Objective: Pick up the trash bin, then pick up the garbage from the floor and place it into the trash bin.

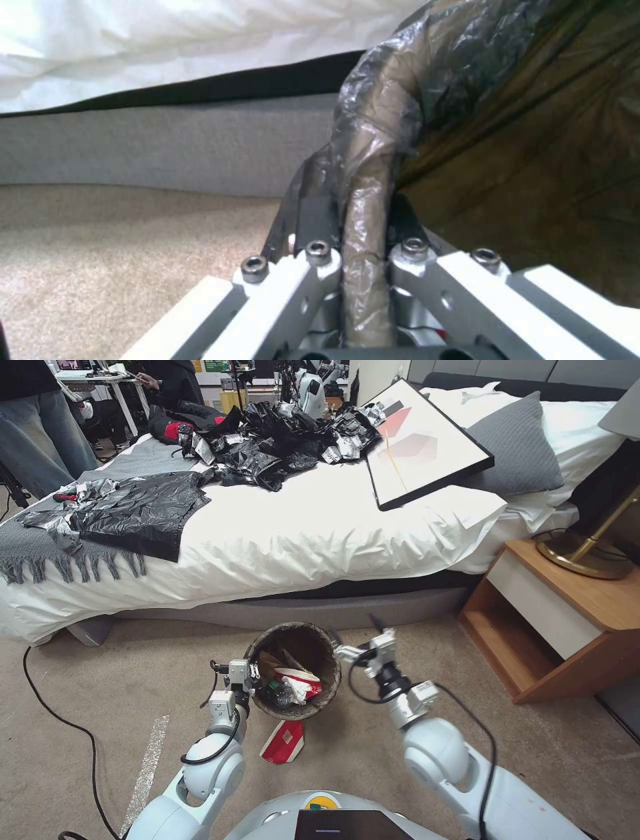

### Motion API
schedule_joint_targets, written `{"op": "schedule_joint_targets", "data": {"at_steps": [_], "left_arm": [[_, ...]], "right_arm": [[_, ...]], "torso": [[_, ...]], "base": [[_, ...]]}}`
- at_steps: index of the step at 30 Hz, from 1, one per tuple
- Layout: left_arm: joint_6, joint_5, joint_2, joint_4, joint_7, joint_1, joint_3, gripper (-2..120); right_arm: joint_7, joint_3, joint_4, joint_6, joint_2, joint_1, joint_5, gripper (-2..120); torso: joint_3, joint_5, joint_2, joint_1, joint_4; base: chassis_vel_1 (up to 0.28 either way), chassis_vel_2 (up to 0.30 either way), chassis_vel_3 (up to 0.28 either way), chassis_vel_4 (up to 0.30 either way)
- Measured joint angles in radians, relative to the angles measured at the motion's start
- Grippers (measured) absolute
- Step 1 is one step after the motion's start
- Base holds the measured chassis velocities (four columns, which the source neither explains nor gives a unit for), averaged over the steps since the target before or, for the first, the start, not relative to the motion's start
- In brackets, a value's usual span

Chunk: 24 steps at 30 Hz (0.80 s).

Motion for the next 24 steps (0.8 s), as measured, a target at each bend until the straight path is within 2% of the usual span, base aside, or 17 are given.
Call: {"op": "schedule_joint_targets", "data": {"at_steps": [2, 3, 5, 11, 17, 24], "left_arm": [[0.0, 0.0, -0.001, 0.0, 0.0, 0.0, -0.001, 0], [-0.002, 0.001, -0.001, 0.001, 0.0, 0.002, -0.005, 0], [-0.003, 0.003, -0.002, 0.004, 0.0, 0.003, -0.011, 0], [-0.005, 0.002, -0.002, 0.004, 0.0, 0.005, -0.031, 0], [-0.01, 0.0, -0.002, 0.003, -0.001, 0.018, -0.054, 0], [-0.01, -0.013, -0.011, 0.002, -0.012, 0.029, -0.059, 0]], "right_arm": [[0.012, 0.024, 0.005, -0.008, 0.004, -0.014, -0.007, 100], [0.037, 0.085, 0.015, -0.026, 0.014, -0.05, -0.025, 100], [0.06, 0.142, 0.024, -0.039, 0.029, -0.092, -0.039, 100], [0.071, 0.21, 0.014, -0.031, 0.062, -0.169, -0.107, 100], [0.078, 0.222, -0.036, -0.021, 0.108, -0.214, -0.17, 100], [0.079, 0.196, -0.083, -0.006, 0.126, -0.216, -0.196, 100]], "torso": [[0.0, 0.0, 0.0, 0.0, 0.0], [0.0, 0.0001, 0.0, 0.0, 0.0], [0.0, 0.0, 0.0, 0.0, 0.0003], [0.0, -0.0001, 0.0, 0.0, 0.0003], [0.0, -0.0001, 0.0, 0.0, 0.0002], [0.0, -0.0002, 0.0, 0.0, 0.0003]], "base": [[0.0, 0.0, 0.0, 0.0], [0.0, 0.0, 0.0, 0.0], [0.0, 0.0, 0.0, 0.0], [0.0, 0.0, 0.0, 0.0], [0.0, 0.0, 0.0, 0.0], [0.0, 0.0, 0.0, 0.0]]}}
